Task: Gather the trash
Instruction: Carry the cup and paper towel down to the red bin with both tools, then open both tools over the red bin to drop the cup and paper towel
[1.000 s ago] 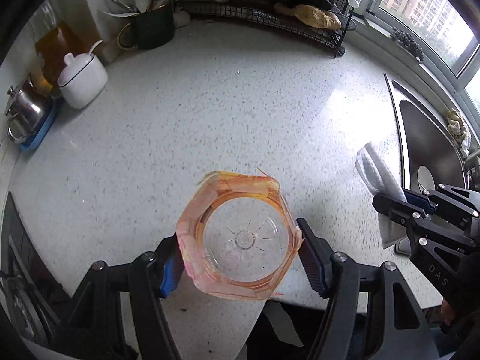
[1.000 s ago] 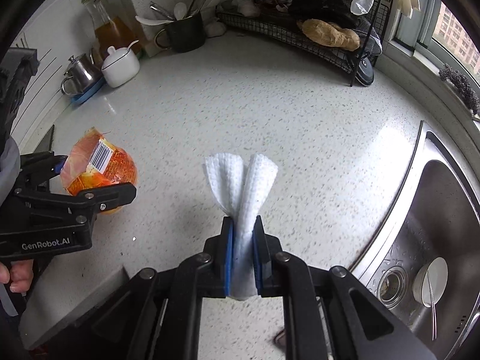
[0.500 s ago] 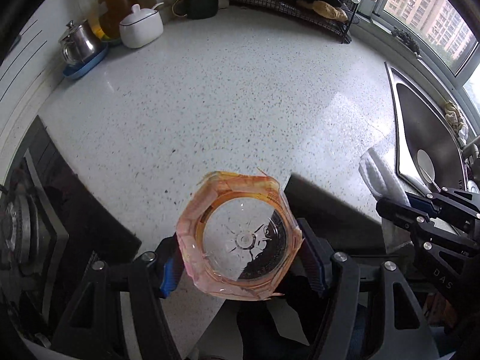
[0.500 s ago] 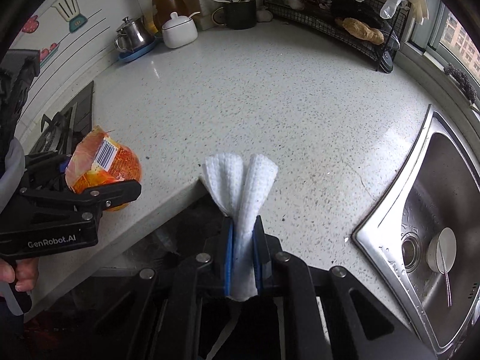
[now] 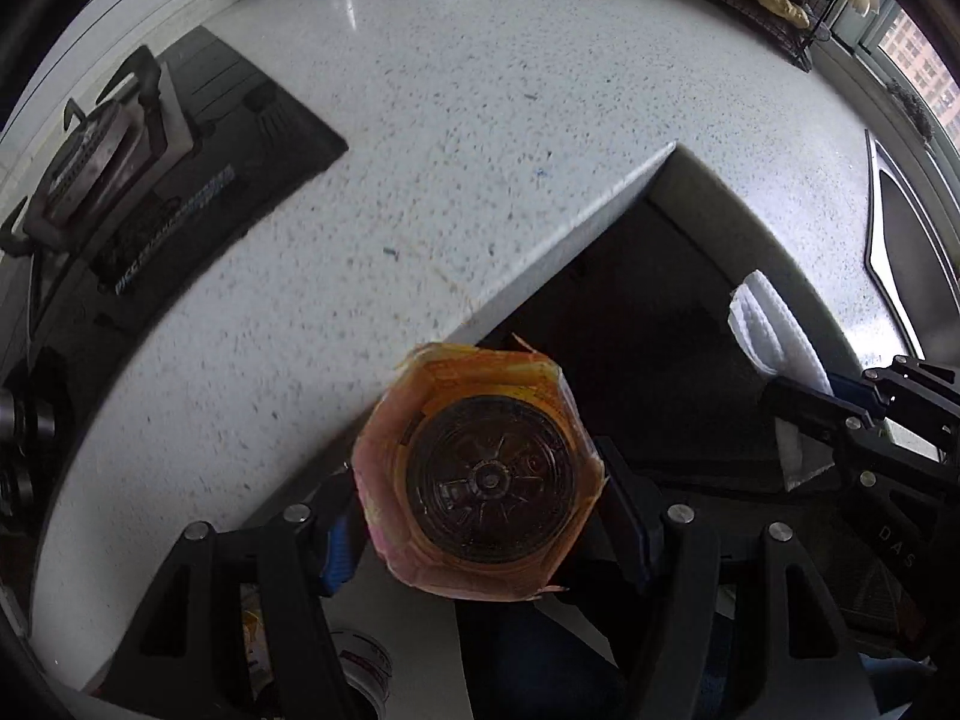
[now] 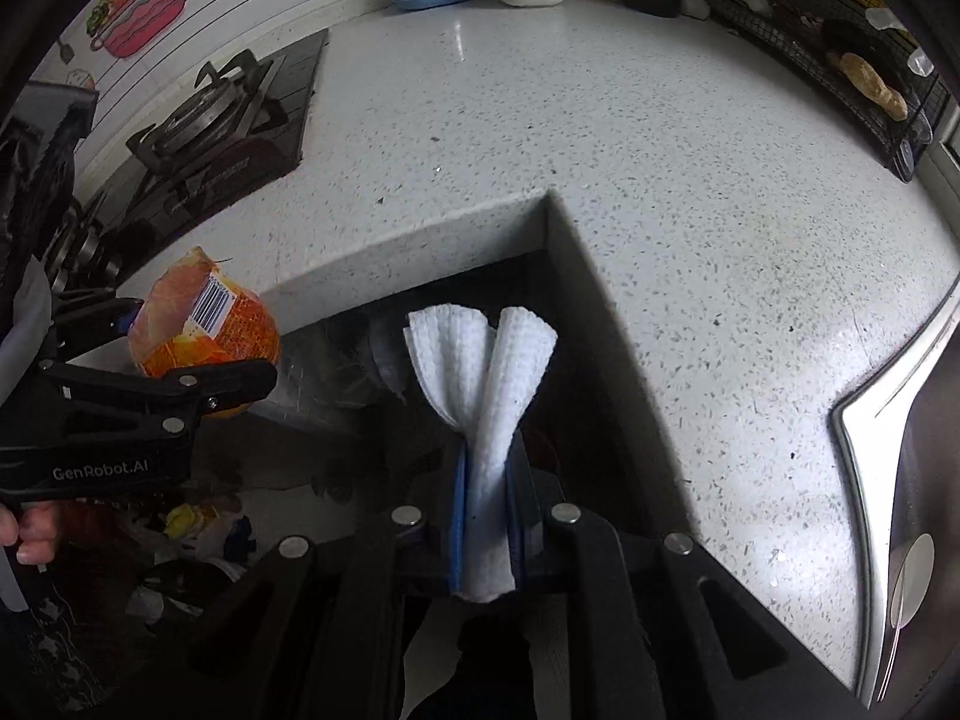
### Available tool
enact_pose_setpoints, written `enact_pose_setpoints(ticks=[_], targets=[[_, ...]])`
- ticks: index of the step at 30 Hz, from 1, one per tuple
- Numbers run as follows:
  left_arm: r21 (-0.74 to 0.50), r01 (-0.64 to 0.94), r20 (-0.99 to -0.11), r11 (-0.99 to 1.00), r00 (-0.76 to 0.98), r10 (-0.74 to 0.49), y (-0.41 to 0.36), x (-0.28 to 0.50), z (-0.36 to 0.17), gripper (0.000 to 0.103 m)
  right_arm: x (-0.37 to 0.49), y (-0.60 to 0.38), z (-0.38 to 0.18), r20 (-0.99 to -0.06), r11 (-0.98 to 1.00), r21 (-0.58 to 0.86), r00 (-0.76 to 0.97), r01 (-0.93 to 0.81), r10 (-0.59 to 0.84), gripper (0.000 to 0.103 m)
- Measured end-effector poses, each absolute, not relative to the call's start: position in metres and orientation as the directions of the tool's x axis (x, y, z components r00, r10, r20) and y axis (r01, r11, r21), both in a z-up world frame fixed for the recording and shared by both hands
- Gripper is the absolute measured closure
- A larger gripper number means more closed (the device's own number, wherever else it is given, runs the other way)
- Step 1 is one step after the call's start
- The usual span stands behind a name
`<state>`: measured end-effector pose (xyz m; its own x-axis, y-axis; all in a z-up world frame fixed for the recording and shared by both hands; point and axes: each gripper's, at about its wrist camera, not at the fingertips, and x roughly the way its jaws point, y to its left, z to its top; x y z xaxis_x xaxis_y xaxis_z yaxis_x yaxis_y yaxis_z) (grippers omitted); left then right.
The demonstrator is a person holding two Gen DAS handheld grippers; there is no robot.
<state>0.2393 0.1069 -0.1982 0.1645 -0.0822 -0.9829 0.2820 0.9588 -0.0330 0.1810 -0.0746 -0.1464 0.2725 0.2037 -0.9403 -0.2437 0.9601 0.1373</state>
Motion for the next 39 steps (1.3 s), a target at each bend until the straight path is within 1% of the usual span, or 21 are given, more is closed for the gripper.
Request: enact_pose_setpoints(ticks=[4,8,19,22,26,29,32,35,39], targets=[[-0.07,0.226,-0.988,0.972,0.119,-0.098,0.112,0.222,-0.219,0.038,0.172,-0.064,-0.164,-0.946,0.948,0.139,0.244,-0.288,0.213,0.093],[-0.089,0.216,-0.99,0.972,0.086,-0.11,0.114,0.214,-0.24,0.038,0.171,-0.058,-0.181,-0.952,0.944,0.141,0.221,-0.298,0.212,0.093],[-0.149,0.289,-0.988,0.946,-0.005,-0.154,0.102,0.206,-0.311,0.038,0.166,-0.056,-0.242,-0.973,0.964,0.099,0.179,-0.246,0.146,0.093],[-0.085,0.339,-0.994,0.937,0.037,-0.103,0.094,0.207,-0.323,0.038,0.166,-0.049,-0.262,-0.974,0.968,0.1,0.174,-0.23,0.143,0.093],[-0.054,0.376,-0.994,0.925,0.064,-0.084,0.096,0.205,-0.337,0.038,0.164,-0.04,-0.287,-0.971,0.969,0.104,0.187,-0.225,0.148,0.093],[-0.092,0.349,-0.995,0.933,0.006,-0.101,0.1,0.204,-0.364,0.038,0.158,-0.033,-0.309,-0.971,0.967,0.125,0.171,-0.224,0.165,0.093],[-0.069,0.336,-0.996,0.939,0.024,-0.082,0.104,0.204,-0.386,0.038,0.16,-0.038,-0.326,-0.974,0.964,0.106,0.168,-0.243,0.15,0.093],[-0.11,0.31,-0.994,0.944,-0.009,-0.113,0.109,0.203,-0.407,0.038,0.156,-0.037,-0.346,-0.976,0.96,0.1,0.16,-0.261,0.146,0.093],[-0.099,0.313,-0.995,0.945,-0.001,-0.104,0.112,0.206,-0.429,0.038,0.157,-0.037,-0.369,-0.977,0.958,0.111,0.147,-0.266,0.154,0.093]])
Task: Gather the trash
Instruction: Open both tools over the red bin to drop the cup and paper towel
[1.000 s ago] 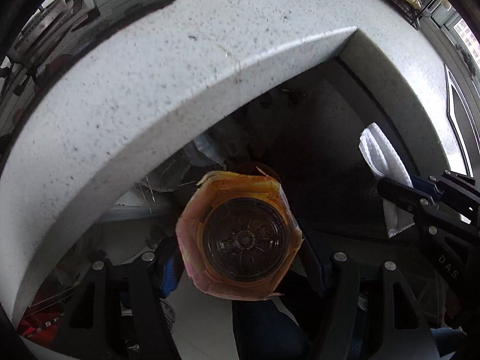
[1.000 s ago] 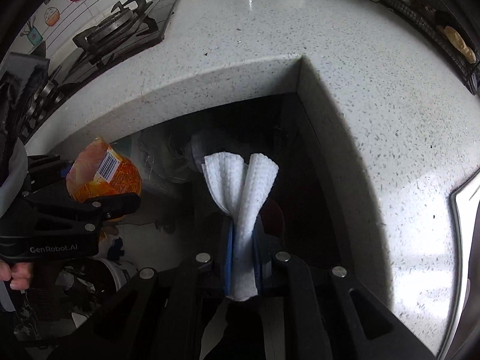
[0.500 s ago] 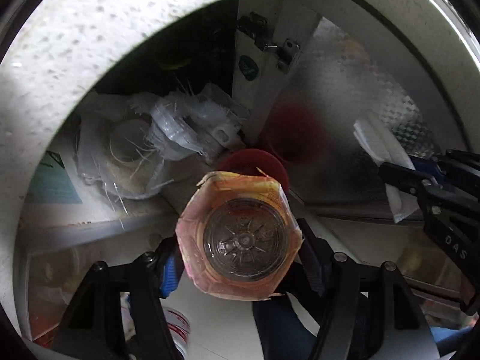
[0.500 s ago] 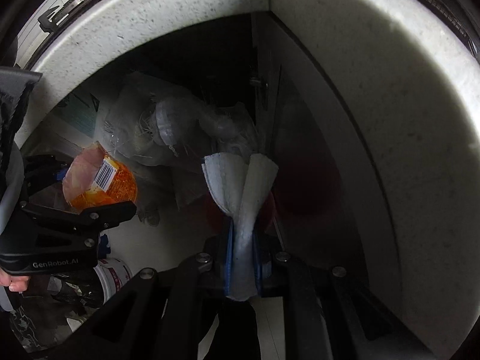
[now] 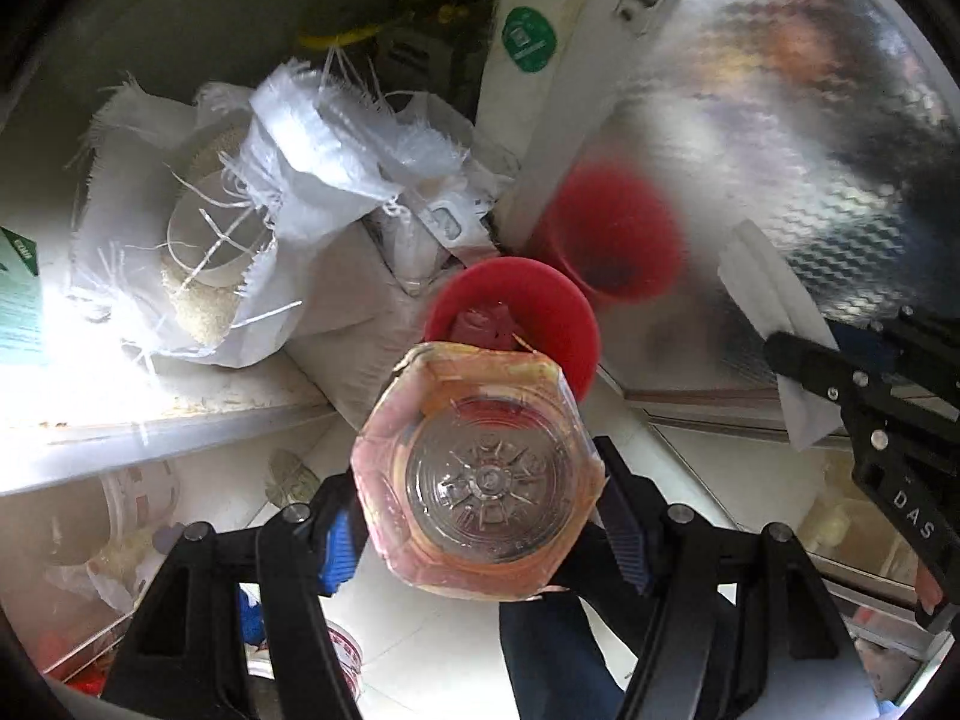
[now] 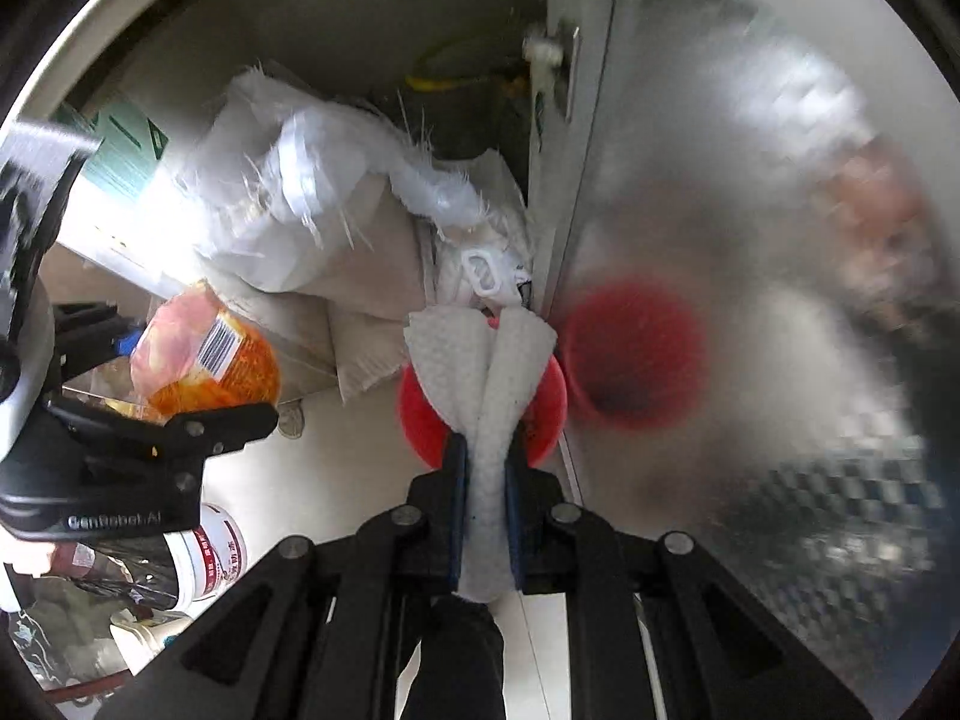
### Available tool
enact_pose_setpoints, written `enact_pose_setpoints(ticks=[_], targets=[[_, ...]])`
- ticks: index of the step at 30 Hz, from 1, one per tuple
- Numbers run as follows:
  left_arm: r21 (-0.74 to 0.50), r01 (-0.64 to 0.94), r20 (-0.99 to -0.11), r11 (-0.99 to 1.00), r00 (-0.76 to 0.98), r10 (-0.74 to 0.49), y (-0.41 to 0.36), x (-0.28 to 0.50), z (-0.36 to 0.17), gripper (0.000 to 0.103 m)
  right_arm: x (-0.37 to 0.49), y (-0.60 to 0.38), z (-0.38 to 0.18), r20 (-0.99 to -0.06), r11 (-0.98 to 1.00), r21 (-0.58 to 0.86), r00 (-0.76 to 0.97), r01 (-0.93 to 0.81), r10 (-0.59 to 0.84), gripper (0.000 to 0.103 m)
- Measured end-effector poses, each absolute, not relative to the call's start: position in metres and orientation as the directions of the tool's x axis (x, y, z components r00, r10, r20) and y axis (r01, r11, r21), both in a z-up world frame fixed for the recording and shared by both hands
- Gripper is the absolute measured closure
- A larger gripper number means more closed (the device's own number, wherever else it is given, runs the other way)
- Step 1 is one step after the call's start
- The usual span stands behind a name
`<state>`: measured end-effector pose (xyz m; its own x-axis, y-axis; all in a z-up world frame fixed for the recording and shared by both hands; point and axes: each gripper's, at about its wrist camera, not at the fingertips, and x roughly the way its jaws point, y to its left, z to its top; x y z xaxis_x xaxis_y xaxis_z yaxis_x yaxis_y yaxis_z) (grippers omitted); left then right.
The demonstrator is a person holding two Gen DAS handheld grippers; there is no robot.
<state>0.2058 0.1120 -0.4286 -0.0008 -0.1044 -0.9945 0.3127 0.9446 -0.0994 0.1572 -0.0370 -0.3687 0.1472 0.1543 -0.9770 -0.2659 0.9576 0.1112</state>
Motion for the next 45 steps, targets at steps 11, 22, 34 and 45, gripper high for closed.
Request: enact_pose_setpoints(ticks=[11,22,34,45], targets=[[-0.129,0.333,-0.991,0.934,-0.001,-0.136,0.115,0.214,-0.497,0.038,0.164,-0.046,-0.428,-0.975,0.955,0.134,0.138,-0.265,0.175,0.093],[-0.15,0.384,-0.986,0.911,0.009,-0.166,0.1,0.212,-0.545,0.037,0.16,-0.06,-0.465,-0.978,0.968,0.111,0.147,-0.223,0.146,0.092],[-0.112,0.431,-0.99,0.895,0.029,-0.138,0.088,0.219,-0.556,0.012,0.155,-0.067,-0.476,-0.982,0.977,0.094,0.143,-0.189,0.122,0.092],[-0.056,0.378,-0.996,0.924,0.045,-0.079,0.107,0.211,-0.53,0.012,0.162,-0.054,-0.474,-0.986,0.978,0.079,0.13,-0.195,0.105,0.091]])
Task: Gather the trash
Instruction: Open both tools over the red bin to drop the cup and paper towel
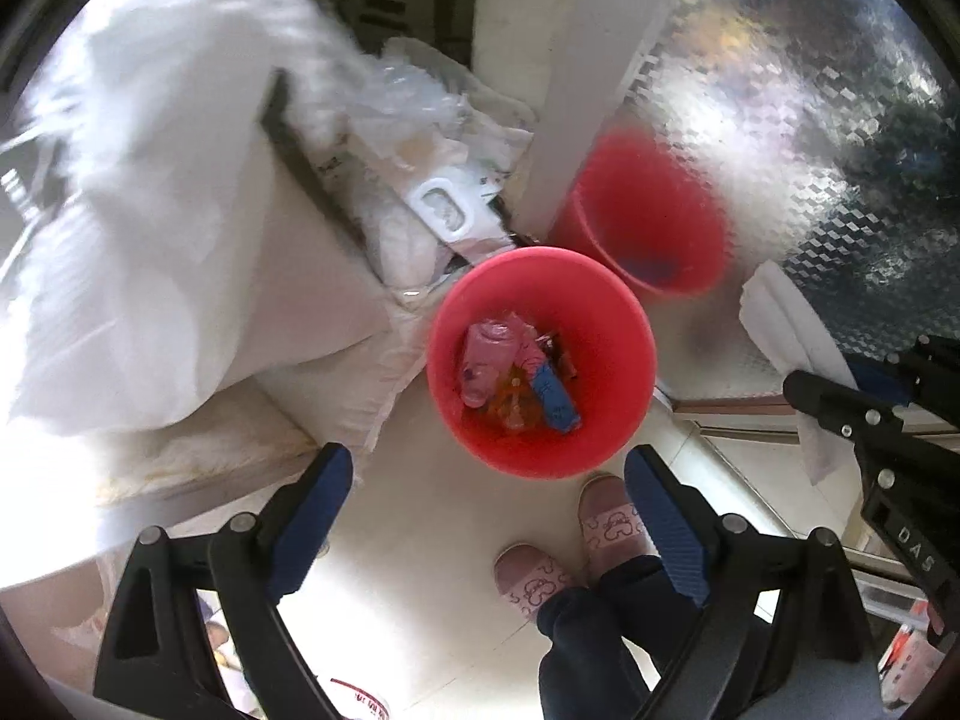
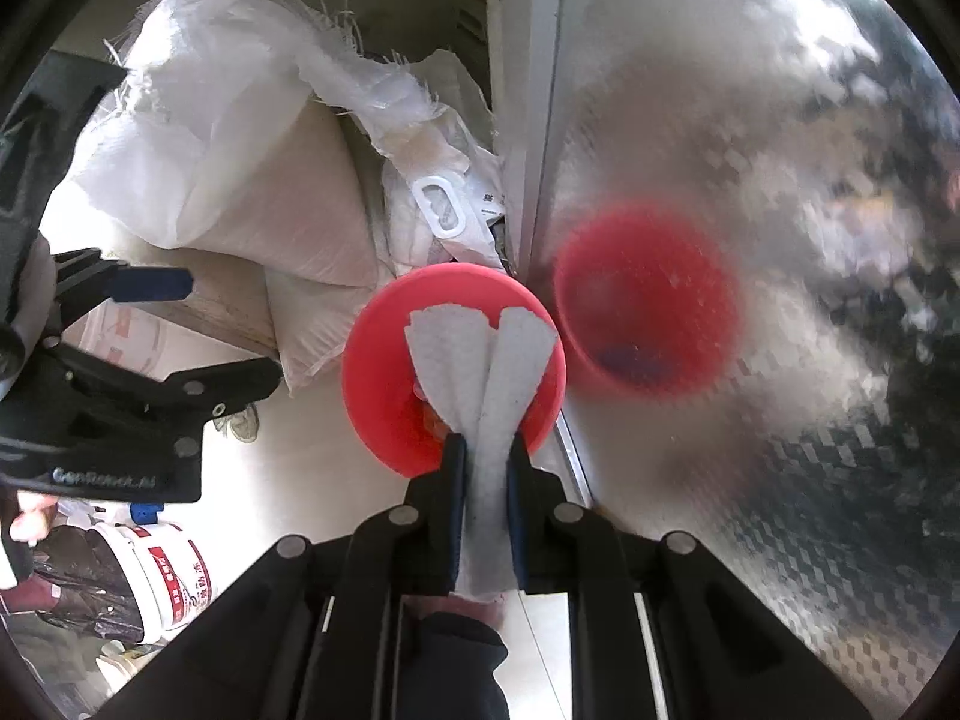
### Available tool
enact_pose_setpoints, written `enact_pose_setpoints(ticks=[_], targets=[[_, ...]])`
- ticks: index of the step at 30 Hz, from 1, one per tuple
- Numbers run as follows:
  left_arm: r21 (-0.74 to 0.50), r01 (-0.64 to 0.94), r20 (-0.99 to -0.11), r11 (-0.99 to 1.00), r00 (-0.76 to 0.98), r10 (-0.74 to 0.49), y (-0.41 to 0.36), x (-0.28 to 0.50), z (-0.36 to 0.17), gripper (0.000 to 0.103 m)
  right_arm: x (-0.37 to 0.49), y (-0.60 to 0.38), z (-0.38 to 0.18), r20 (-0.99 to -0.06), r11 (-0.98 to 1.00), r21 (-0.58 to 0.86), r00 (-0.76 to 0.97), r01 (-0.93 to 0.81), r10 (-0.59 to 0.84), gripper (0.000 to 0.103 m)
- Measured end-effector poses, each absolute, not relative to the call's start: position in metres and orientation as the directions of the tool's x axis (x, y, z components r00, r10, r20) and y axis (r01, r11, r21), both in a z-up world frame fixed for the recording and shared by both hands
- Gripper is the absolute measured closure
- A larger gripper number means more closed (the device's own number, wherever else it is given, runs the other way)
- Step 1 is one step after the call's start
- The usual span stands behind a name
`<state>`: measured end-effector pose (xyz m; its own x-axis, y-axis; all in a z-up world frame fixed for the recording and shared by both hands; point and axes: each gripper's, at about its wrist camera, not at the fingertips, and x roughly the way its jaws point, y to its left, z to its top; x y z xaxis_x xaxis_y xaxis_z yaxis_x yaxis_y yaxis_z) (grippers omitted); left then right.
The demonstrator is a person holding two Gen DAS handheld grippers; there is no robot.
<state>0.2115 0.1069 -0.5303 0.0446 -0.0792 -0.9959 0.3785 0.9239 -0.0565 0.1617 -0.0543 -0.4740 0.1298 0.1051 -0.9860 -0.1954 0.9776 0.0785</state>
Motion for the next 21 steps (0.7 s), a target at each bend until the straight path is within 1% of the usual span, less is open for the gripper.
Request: enact_pose_setpoints(ticks=[4,8,14,20,21], targets=[[-0.019,0.356,-0.997,0.934,0.058,-0.042,0.119,0.205,-0.523,0.012,0.167,-0.045,-0.471,-0.985,0.972,0.078,0.133,-0.221,0.109,0.091],[-0.011,0.328,-0.997,0.945,0.065,-0.034,0.132,0.201,-0.522,0.012,0.17,-0.036,-0.476,-0.984,0.96,0.079,0.132,-0.27,0.118,0.091],[0.002,0.273,-0.998,0.962,0.059,-0.015,0.144,0.202,-0.539,0.012,0.172,-0.025,-0.492,-0.983,0.949,0.076,0.137,-0.305,0.123,0.091],[0.018,0.231,-0.998,0.973,0.062,0.004,0.15,0.202,-0.557,0.012,0.178,-0.019,-0.52,-0.984,0.94,0.082,0.12,-0.331,0.128,0.091],[0.022,0.225,-0.998,0.974,0.061,0.008,0.151,0.202,-0.56,0.012,0.179,-0.019,-0.523,-0.984,0.938,0.082,0.12,-0.338,0.129,0.089]])
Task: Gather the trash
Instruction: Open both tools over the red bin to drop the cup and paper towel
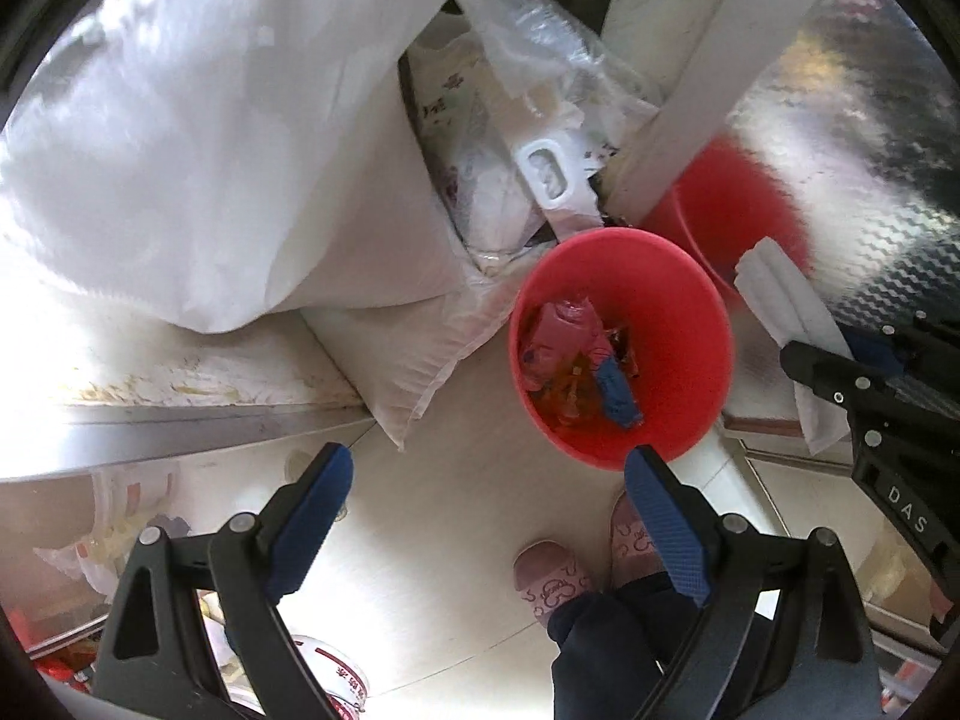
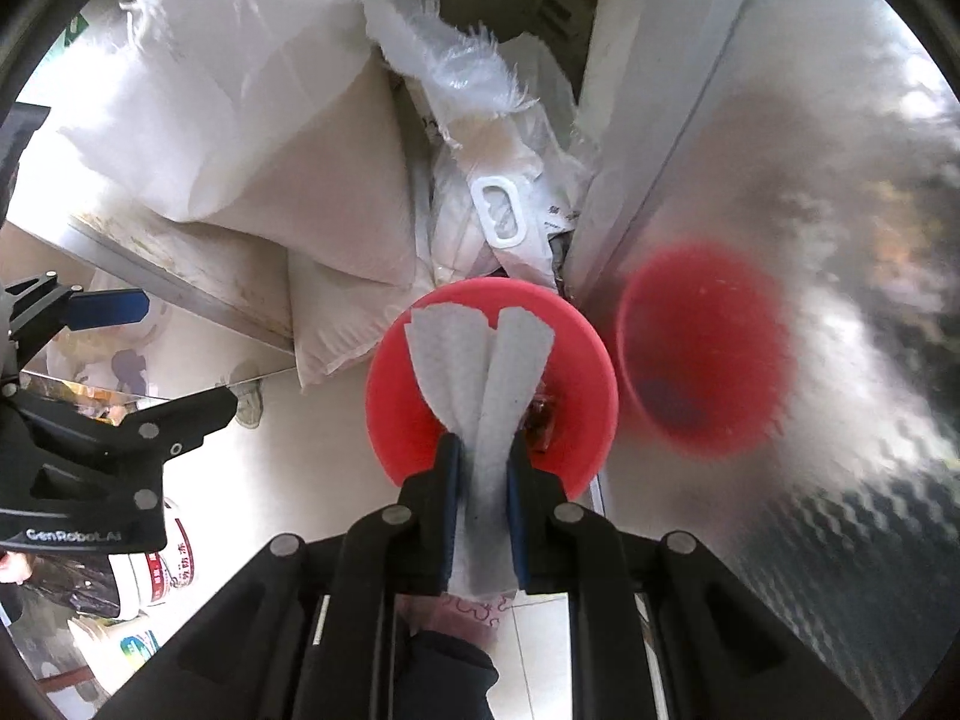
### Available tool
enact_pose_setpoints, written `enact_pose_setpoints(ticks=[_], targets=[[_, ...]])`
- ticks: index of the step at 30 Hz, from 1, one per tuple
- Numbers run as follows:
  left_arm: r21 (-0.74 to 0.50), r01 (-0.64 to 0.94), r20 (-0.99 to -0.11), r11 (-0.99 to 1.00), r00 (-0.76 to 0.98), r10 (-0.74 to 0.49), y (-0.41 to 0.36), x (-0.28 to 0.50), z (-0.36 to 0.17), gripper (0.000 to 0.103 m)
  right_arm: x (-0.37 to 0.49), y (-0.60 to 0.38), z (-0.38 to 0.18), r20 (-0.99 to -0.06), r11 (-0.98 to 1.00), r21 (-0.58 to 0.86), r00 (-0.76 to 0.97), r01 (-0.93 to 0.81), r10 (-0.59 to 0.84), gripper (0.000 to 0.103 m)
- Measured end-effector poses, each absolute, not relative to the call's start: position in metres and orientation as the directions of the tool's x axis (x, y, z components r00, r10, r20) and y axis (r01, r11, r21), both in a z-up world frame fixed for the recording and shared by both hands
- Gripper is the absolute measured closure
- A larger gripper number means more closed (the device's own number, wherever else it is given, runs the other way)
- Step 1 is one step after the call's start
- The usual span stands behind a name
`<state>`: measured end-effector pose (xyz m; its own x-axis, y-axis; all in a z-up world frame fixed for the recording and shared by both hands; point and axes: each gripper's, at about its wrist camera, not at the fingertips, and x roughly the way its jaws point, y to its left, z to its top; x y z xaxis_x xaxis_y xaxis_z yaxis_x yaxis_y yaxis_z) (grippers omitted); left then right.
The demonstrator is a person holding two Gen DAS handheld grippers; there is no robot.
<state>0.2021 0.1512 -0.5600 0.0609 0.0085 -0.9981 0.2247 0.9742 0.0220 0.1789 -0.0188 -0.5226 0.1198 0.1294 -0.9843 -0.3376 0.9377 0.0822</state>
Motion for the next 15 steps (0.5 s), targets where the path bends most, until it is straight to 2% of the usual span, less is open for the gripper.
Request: enact_pose_setpoints(ticks=[2,3,5,6,7,12,15], targets=[[0.028,0.213,-0.998,0.977,0.059,0.016,0.153,0.202,-0.564,0.012,0.18,-0.017,-0.529,-0.985,0.934,0.077,0.121,-0.348,0.126,0.082],[0.028,0.211,-0.998,0.977,0.06,0.015,0.154,0.202,-0.567,0.012,0.18,-0.016,-0.53,-0.985,0.933,0.072,0.123,-0.353,0.123,0.075],[0.042,0.206,-0.997,0.978,0.068,0.029,0.154,0.2,-0.568,0.012,0.179,-0.016,-0.532,-0.984,0.931,0.055,0.137,-0.361,0.112,0.056],[0.047,0.202,-0.997,0.978,0.068,0.034,0.154,0.199,-0.568,0.012,0.179,-0.016,-0.532,-0.984,0.93,0.056,0.138,-0.363,0.112,0.04],[0.045,0.198,-0.997,0.979,0.064,0.033,0.154,0.198,-0.569,0.012,0.178,-0.016,-0.532,-0.984,0.931,0.052,0.138,-0.362,0.109,0.032],[0.023,0.182,-0.998,0.983,0.055,0.013,0.155,0.19,-0.558,0.01,0.17,-0.018,-0.519,-0.986,0.937,0.039,0.137,-0.346,0.091,0.031],[0.015,0.181,-0.998,0.983,0.066,0.003,0.153,0.18,-0.537,0.009,0.16,-0.022,-0.5,-0.983,0.942,0.034,0.16,-0.334,0.093,0.022]])
